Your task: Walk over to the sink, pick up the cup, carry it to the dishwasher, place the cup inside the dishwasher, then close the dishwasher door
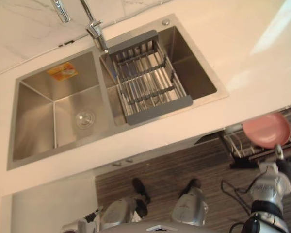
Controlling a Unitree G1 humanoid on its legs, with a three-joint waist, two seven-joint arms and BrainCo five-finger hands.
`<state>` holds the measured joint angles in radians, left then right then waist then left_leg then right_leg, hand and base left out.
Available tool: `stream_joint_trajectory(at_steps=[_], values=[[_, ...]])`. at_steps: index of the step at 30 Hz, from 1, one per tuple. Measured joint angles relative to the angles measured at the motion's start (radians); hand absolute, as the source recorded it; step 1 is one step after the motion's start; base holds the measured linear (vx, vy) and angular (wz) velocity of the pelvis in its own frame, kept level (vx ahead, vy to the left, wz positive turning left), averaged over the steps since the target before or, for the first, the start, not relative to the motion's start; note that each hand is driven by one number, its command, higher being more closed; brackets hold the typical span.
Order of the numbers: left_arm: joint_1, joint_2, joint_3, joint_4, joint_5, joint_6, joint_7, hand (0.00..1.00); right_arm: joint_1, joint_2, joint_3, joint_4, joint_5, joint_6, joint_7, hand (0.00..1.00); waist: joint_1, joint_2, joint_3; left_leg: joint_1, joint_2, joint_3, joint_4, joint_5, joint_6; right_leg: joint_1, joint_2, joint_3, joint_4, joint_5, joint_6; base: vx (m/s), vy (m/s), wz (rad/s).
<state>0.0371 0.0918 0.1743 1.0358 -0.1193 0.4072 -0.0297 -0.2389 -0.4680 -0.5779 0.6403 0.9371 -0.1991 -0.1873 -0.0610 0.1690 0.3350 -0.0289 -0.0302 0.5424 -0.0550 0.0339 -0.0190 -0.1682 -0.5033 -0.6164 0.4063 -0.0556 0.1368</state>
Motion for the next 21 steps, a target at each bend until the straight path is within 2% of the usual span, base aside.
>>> stream_joint_trajectory(at_steps=[3, 4, 5, 6, 8, 11, 13, 14, 17, 19, 21], values=[[0.012, -0.004, -0.003, 0.001, 0.000, -0.021, 0.000, 0.00, -0.079, -0.042, 0.054, -0.005, 0.000, -0.007, 0.014, 0.00, 0.002, 0.027, 0.012, -0.002, 0.001, 0.036, -0.001, 0.018, -0.019, -0.011, -0.027, -0.006, 0.038, -0.018, 0.001, 0.00, -0.015, 0.24], [0.020, -0.003, -0.013, 0.003, -0.001, -0.030, 0.000, 0.00, -0.112, -0.058, 0.077, -0.007, 0.001, -0.015, 0.032, 0.00, 0.003, 0.038, 0.015, -0.003, -0.002, 0.033, -0.001, 0.027, -0.015, -0.012, -0.044, -0.016, 0.064, -0.036, 0.001, 0.00, -0.038, 0.34], [0.024, -0.002, -0.022, 0.003, -0.003, -0.038, 0.000, 0.00, -0.135, -0.060, 0.086, -0.016, 0.004, -0.024, 0.037, 0.00, 0.004, 0.043, 0.017, -0.007, -0.003, 0.030, -0.002, 0.034, -0.012, -0.013, -0.054, -0.026, 0.083, -0.048, 0.000, 0.00, -0.053, 0.41], [0.035, -0.003, -0.027, 0.003, -0.003, -0.039, -0.002, 0.00, -0.140, -0.048, 0.066, -0.019, 0.049, -0.055, 0.050, 0.00, 0.006, 0.043, 0.018, -0.021, -0.001, 0.028, -0.006, 0.045, -0.010, -0.029, -0.063, -0.034, 0.109, -0.062, -0.003, 0.00, -0.054, 0.28], [0.037, -0.006, -0.031, 0.008, -0.003, -0.037, -0.011, 0.00, -0.138, -0.045, 0.062, -0.045, 0.064, -0.067, 0.064, 0.00, 0.003, 0.044, 0.018, -0.037, -0.002, 0.025, -0.021, 0.064, 0.000, -0.049, -0.066, -0.041, 0.124, -0.069, -0.008, 0.02, -0.035, 0.17], [0.033, -0.017, -0.033, -0.006, -0.005, -0.039, -0.029, 0.00, -0.137, -0.029, 0.044, -0.091, 0.100, -0.098, 0.072, 0.00, -0.002, 0.042, 0.019, -0.057, 0.003, 0.006, -0.029, 0.106, 0.036, -0.072, -0.068, -0.054, 0.157, -0.078, -0.020, 0.03, -0.031, 0.17], [0.033, -0.024, -0.038, -0.006, -0.015, -0.041, -0.028, 0.00, -0.129, -0.001, 0.042, -0.151, 0.102, -0.101, 0.060, 0.00, -0.002, 0.042, 0.019, -0.055, 0.006, 0.005, -0.029, 0.108, 0.034, -0.073, -0.066, -0.052, 0.161, -0.081, -0.023, -0.02, 0.003, 0.01], [0.033, -0.029, -0.039, -0.007, -0.038, -0.052, -0.028, 0.00, -0.100, 0.028, 0.054, -0.242, 0.098, -0.099, 0.046, 0.00, 0.001, 0.042, 0.019, -0.056, 0.011, 0.004, -0.029, 0.102, 0.024, -0.072, -0.064, -0.052, 0.161, -0.086, -0.026, -0.06, 0.014, 0.02], [0.033, -0.044, -0.038, -0.006, -0.087, -0.092, -0.024, 0.00, -0.027, 0.080, 0.067, -0.325, 0.048, -0.098, 0.003, 0.00, 0.007, 0.041, 0.020, -0.048, 0.040, 0.030, -0.029, 0.092, 0.018, -0.040, -0.035, -0.077, 0.133, -0.093, -0.025, -0.05, 0.006, 0.10], [0.036, -0.045, -0.037, -0.005, -0.128, -0.116, -0.022, 0.00, 0.054, 0.122, 0.096, -0.356, -0.002, -0.098, 0.007, 0.00, 0.012, 0.028, 0.022, -0.019, 0.063, 0.066, -0.029, 0.094, -0.002, -0.005, -0.017, -0.095, 0.113, -0.095, -0.031, 0.01, -0.012, 0.10], [0.043, -0.031, -0.036, -0.006, -0.184, -0.153, -0.020, 0.00, 0.171, 0.187, 0.168, -0.357, -0.074, -0.084, 0.039, 0.00, 0.021, -0.005, 0.006, 0.002, 0.077, 0.075, -0.029, 0.100, -0.011, 0.028, -0.003, -0.111, 0.104, -0.099, -0.027, 0.02, -0.029, 0.04]])
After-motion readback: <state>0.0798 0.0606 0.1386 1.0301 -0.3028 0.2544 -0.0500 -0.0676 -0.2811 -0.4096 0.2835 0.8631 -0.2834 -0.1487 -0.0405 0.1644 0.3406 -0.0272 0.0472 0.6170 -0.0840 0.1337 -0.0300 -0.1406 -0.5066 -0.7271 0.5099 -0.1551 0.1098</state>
